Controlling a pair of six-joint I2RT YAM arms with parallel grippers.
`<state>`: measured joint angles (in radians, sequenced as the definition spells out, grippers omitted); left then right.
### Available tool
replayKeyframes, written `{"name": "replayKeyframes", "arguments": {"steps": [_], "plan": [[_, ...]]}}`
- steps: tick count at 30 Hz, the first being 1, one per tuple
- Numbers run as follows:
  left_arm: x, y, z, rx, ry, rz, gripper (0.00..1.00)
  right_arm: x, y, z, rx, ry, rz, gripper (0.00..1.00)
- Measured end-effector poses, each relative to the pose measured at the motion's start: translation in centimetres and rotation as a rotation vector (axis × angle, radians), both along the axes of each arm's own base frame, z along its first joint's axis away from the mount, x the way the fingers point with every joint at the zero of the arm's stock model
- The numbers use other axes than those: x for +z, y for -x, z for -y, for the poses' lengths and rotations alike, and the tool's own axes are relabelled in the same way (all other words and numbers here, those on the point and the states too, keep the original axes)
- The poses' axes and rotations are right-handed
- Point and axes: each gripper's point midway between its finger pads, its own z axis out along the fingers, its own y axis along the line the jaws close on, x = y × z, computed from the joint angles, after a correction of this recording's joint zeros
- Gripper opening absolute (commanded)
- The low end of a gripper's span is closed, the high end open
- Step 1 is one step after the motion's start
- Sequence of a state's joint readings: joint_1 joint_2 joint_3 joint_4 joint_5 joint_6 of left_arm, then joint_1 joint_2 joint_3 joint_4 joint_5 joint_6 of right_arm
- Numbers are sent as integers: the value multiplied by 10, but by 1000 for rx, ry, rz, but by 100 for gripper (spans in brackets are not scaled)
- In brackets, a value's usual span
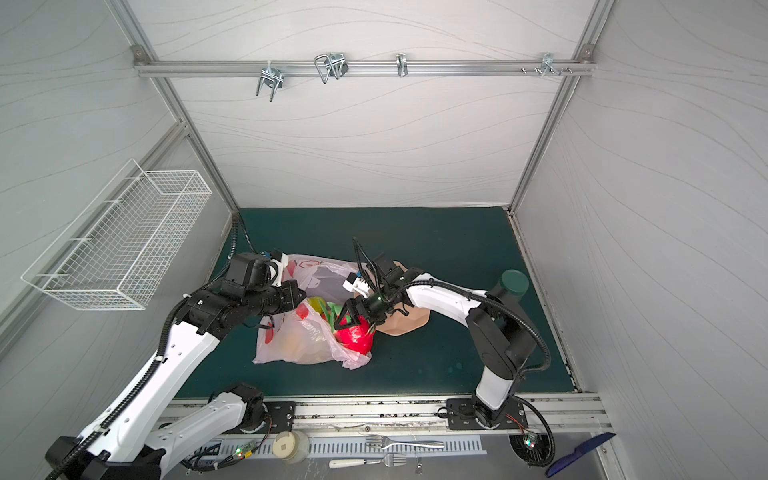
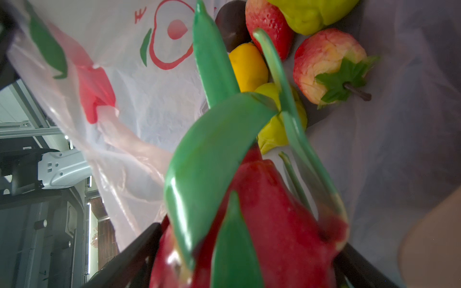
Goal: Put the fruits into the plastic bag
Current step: 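Carry the dragon fruit into the bag mouth held by the left gripper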
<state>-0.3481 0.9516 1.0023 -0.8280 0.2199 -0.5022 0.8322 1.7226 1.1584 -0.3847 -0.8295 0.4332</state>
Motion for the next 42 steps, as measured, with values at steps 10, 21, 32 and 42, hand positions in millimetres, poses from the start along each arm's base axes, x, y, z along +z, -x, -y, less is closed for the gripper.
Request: {"name": "replayKeyframes", "arguments": {"steps": [10,21,32,42], "plan": [[1,-1,2,-7,7,7,0,-5,-32,-27,-85,56,-40,31],[1,-1,7,-28,19,2,0,-15,-53,-50,-184,107,-118,33],[1,0,9,-46,23,1,0,-6,-81,-65,-256,128,-68,34],[-1,-1,10,-52,18,-4,0,-14,-78,-88,-310,128,-171,36]]}}
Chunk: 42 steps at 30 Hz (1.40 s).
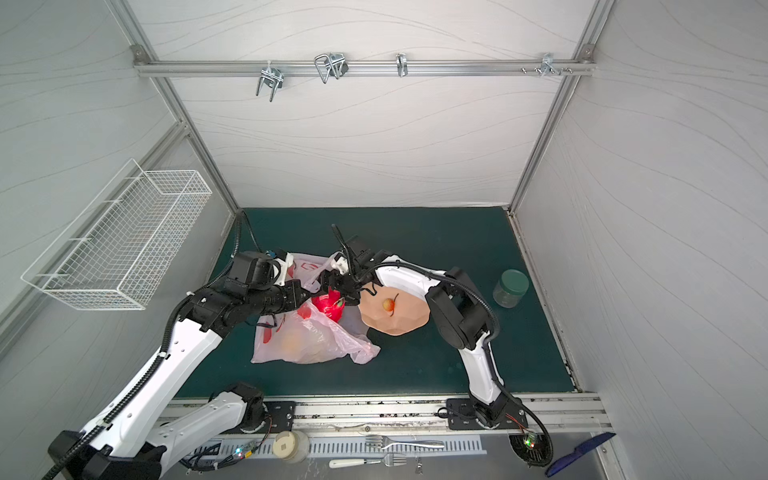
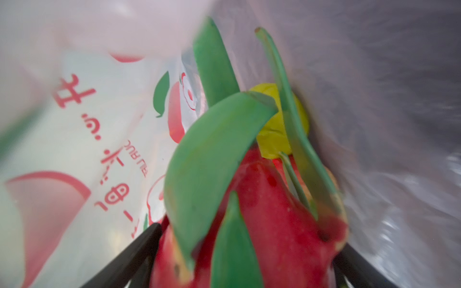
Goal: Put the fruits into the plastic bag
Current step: 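Carry the dragon fruit into the bag mouth held by the left gripper, then push the dragon fruit deeper into the bag with the right gripper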
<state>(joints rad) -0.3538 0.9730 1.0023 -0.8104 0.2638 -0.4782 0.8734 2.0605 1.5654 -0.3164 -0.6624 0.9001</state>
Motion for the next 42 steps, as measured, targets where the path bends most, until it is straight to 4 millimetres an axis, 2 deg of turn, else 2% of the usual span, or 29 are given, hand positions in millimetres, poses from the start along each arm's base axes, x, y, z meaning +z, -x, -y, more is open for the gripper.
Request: {"name": "replayKeyframes", "arguments": {"steps": [6,10,12,14,15,16,42], "plan": [[-2,-1,0,-2,-4,-7,0,-3,20,-24,-11,-10,-76,40],[-2,-1,0,-2,-5,-6,0,-4,34,-39,-13,-15,-117,49],[-2,-1,0,-1,-5,-5,0,-4,38,-45,-13,-20,-130,61],[-1,-1,0,-1,-5,-2,0,-3,42,-50,-10,-23,-139,80],[-1,0,0,-1,-5,0,0,-3,43,-51,-10,-24,-142,87],[0,0,-1,0,-5,3,0,-3,45,-52,-8,-24,-143,98],[16,8,-25,86,-60,94,0,18,64,-46,29,-99,-225,99]]}}
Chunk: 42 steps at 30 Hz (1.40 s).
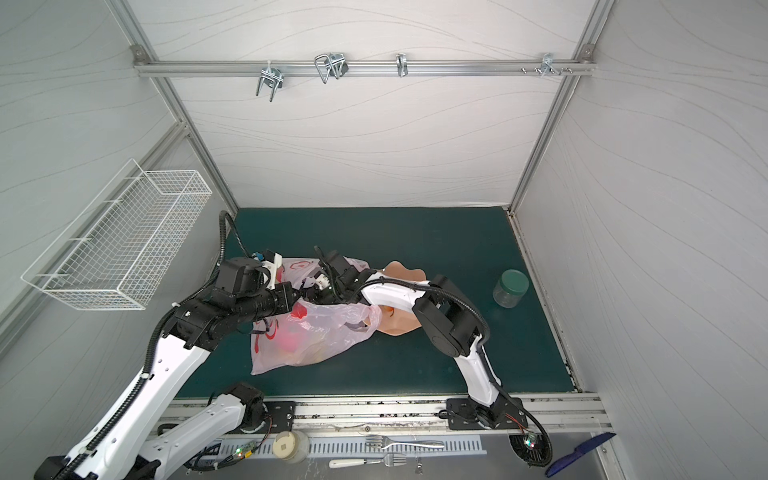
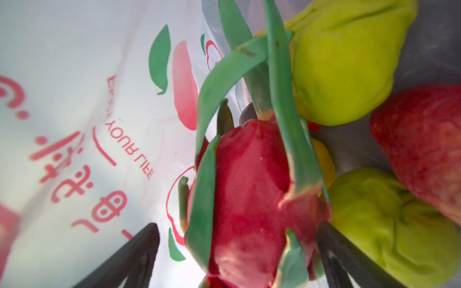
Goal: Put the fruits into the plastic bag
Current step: 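Push the dragon fruit deeper into the bag with the right gripper, then release the dragon fruit and withdraw the right gripper toward the plate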
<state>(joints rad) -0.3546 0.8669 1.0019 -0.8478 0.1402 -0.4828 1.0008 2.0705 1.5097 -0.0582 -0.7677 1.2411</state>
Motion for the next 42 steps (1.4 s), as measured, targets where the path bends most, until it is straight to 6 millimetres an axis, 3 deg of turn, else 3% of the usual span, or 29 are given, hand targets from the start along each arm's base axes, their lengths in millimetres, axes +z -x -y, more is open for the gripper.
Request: {"name": "replayKeyframes", "arguments": {"steps": [7,20,24,28,32,42], "plan": [[-3,6,-9,32,-28,-15,0,14,5,8,15,-38,-18,99],[5,6,-16,64,-37,11,0,43,20,2,92,-147,-99,99],[5,7,-16,63,-37,10,0,42,23,4,104,-157,-110,99],[3,9,-16,61,-39,-3,0,27,22,15,91,-132,-128,99],[2,9,-15,58,-38,-6,0,18,13,24,67,-115,-136,99],[2,10,-15,57,-37,-8,0,41,1,36,52,-150,-69,99]]}}
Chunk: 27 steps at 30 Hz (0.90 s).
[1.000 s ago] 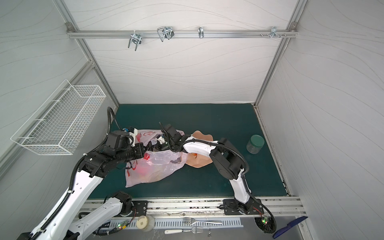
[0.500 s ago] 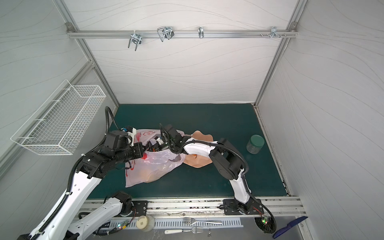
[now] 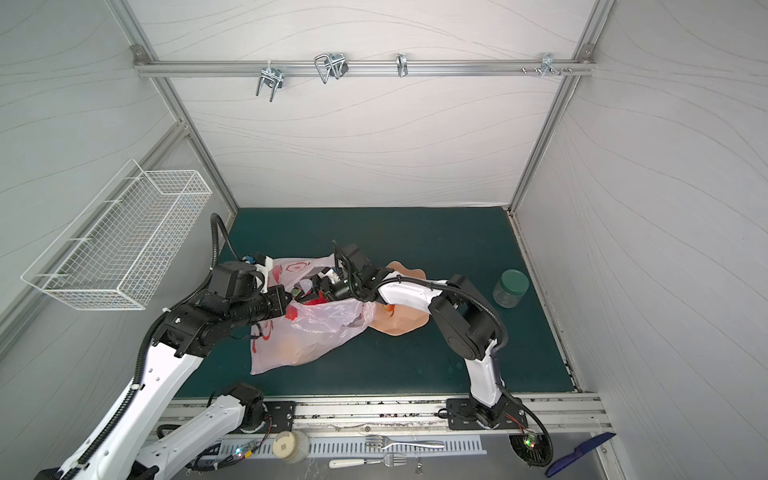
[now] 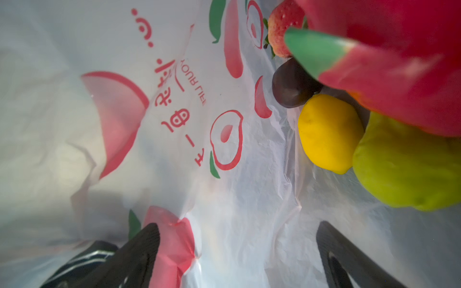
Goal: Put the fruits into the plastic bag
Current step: 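Release the dragon fruit and withdraw the right gripper toward the plate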
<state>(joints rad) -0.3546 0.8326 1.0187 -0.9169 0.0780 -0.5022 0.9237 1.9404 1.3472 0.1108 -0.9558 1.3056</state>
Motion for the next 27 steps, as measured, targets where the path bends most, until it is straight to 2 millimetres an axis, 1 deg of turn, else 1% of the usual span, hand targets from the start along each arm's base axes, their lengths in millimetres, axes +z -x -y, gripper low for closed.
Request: {"name": "replayKeyframes", "arguments": {"steps": [4,8,14,19,21,24,27], "plan": [[-1,0,0,1,0,-2,0,8,-2,9,-8,4,42,99],[-2,1,0,2,0,-6,0,11,-9,21,-40,33,89,99],[-2,1,1,-2,6,-8,0,2,-25,45,-101,127,167,99],[-5,2,3,-9,9,-16,0,-6,-37,69,-153,226,235,99],[-7,2,3,-11,9,-22,0,-6,-42,78,-178,243,257,99],[-8,3,4,-17,14,-27,0,-4,-44,89,-209,246,273,99],[-8,4,5,-21,18,-30,0,-2,-48,95,-235,253,297,99]]}}
